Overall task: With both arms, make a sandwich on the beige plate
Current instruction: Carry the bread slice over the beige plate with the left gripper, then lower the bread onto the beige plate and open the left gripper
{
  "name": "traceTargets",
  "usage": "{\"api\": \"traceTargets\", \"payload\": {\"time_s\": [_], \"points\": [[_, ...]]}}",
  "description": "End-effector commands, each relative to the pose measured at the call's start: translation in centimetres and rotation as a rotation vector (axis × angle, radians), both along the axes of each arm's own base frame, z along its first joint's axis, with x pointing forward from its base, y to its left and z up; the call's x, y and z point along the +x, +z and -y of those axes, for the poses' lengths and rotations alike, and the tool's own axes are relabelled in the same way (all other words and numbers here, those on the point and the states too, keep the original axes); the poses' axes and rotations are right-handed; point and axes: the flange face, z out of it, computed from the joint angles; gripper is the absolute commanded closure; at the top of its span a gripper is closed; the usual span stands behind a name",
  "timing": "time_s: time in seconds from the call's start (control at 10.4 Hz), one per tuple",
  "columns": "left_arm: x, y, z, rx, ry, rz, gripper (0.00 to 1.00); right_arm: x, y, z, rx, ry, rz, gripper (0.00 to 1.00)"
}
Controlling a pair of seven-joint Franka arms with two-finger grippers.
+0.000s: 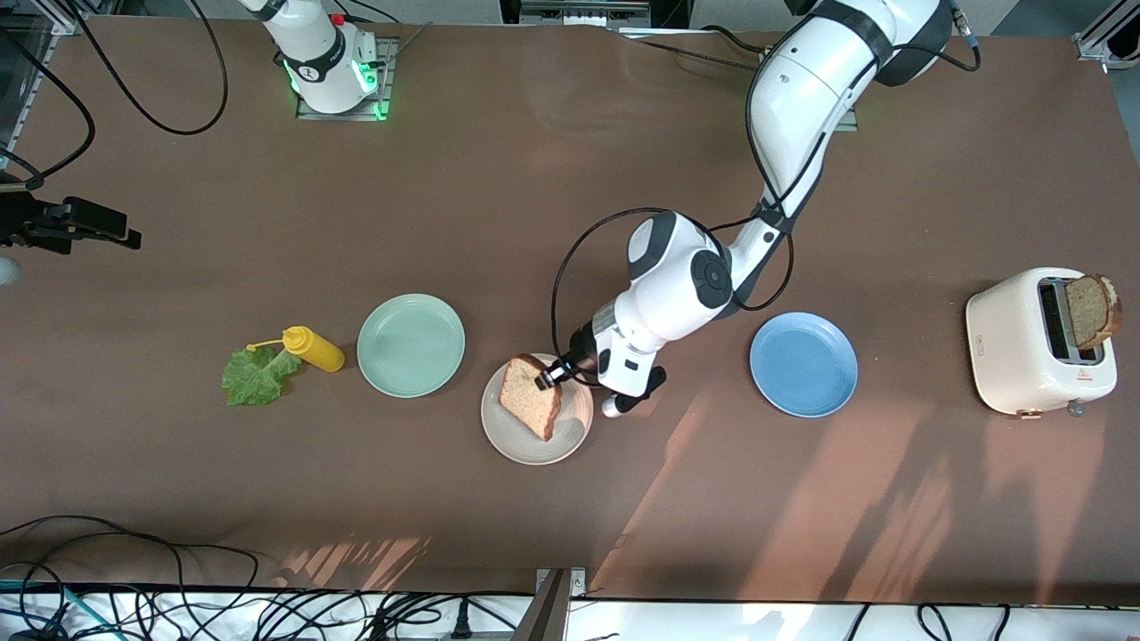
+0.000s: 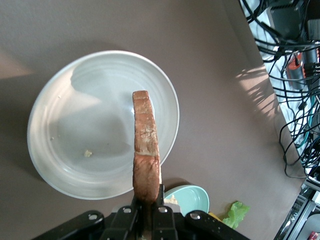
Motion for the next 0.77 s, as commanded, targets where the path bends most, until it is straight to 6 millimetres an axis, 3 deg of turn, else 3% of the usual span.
{"api": "traceTargets", "payload": {"time_s": [0.0, 0.68], "points": [[0.2, -0.2, 1.2, -0.030, 0.008, 0.024, 1.00, 0.2, 0.5, 0.1, 0.018, 0.009, 0.007, 0.00], [-0.1, -1.8, 1.7, -0.014, -0.011, 0.055, 1.00, 0.2, 0.6, -0.3, 0.019, 0.015, 0.008, 0.00]]}}
